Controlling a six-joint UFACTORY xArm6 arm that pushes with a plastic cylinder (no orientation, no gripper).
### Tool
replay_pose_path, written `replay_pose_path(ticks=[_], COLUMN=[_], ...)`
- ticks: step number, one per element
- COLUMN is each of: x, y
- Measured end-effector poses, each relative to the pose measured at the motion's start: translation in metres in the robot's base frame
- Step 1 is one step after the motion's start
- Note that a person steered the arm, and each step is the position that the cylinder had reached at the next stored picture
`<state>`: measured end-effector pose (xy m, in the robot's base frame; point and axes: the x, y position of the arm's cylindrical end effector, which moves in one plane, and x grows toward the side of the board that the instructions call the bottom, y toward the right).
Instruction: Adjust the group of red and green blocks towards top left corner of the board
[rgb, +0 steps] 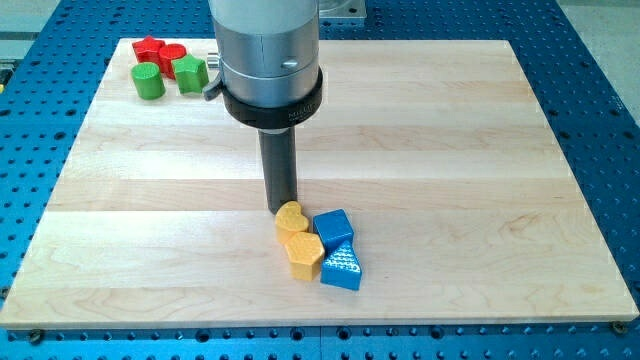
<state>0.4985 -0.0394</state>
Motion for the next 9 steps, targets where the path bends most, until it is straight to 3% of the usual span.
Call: replay_pose_path(ticks=[2, 3, 4, 5, 8, 9], x=[0.000, -0.013, -0.047, -0.080, -0.176, -0.195], y=[-0.001, -0.040, -0.145, -0.199, -0.205, -0.232])
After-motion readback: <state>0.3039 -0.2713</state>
